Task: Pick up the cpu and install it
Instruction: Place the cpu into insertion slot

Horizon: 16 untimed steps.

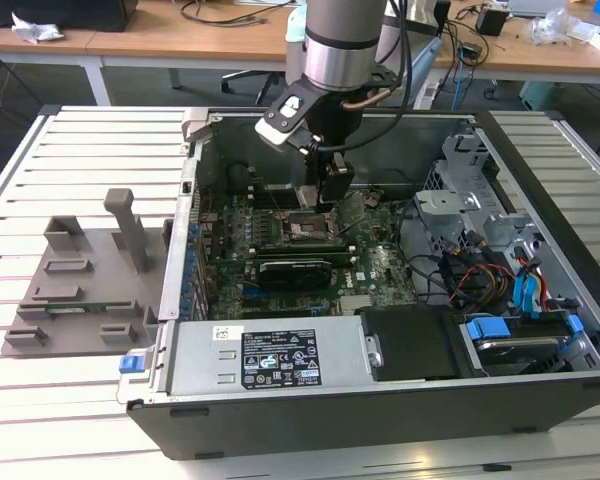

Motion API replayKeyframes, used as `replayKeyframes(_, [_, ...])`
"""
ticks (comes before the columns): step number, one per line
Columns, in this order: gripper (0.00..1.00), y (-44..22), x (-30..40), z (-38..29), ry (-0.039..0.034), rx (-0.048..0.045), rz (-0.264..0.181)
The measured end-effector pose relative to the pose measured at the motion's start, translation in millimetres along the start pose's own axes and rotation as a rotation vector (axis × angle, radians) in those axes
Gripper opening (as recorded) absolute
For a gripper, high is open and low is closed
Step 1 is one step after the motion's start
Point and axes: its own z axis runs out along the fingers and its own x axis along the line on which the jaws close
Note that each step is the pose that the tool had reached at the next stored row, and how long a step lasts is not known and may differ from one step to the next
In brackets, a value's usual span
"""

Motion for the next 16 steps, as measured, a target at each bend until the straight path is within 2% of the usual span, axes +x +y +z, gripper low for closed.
replayKeyframes(16, [0.55, 0.1, 0.1, 3.5, -0.0015, 0.0003, 0.000])
